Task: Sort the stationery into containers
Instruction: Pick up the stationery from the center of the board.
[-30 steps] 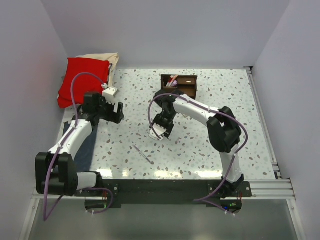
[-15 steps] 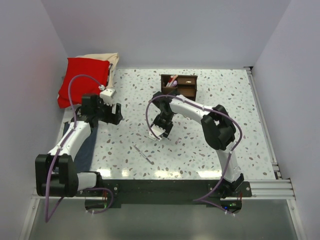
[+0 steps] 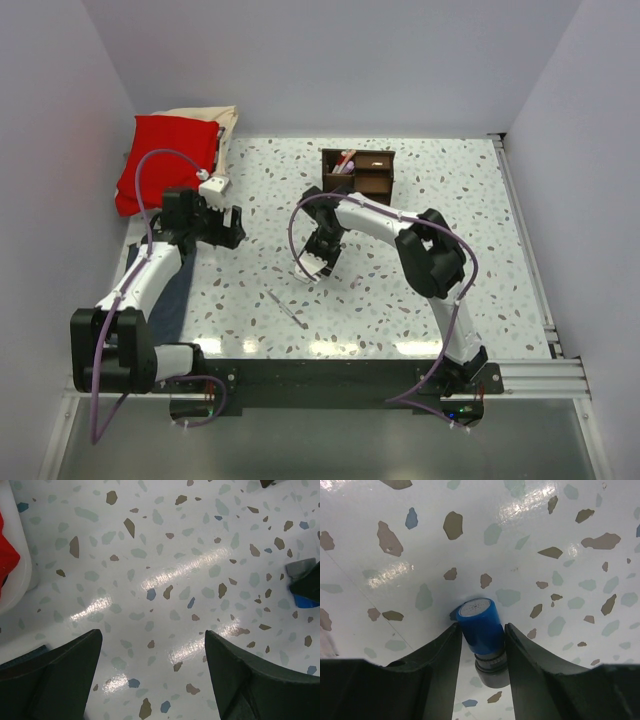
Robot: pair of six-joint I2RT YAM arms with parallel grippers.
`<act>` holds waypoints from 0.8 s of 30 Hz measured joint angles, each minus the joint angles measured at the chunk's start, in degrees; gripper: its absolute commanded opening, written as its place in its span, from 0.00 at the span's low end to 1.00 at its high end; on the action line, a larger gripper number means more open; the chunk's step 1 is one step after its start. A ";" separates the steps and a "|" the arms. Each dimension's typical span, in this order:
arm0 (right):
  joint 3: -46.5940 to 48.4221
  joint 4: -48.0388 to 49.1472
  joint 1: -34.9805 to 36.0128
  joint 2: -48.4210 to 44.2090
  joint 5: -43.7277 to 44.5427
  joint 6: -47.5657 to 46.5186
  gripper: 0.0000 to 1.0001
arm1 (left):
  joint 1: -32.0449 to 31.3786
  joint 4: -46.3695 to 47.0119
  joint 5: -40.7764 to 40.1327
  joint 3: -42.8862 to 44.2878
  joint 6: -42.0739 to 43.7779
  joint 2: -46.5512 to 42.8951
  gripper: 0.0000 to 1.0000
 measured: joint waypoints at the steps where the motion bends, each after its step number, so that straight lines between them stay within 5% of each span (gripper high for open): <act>1: 0.00 0.09 0.02 0.20 0.11 -0.04 0.38 | 0.00 0.00 0.04 0.00 -0.02 0.09 0.88; 11: 0.02 0.57 0.37 0.31 0.98 -0.24 0.00 | 0.22 0.04 0.85 0.02 -0.48 1.70 0.88; 19: 4.28 3.17 0.63 0.28 0.63 1.53 0.00 | 0.28 0.68 3.61 1.75 -1.05 6.56 0.85; 24: 12.02 11.67 -1.03 -1.64 -2.47 24.13 0.00 | 0.28 1.49 5.88 5.35 -1.03 9.77 0.84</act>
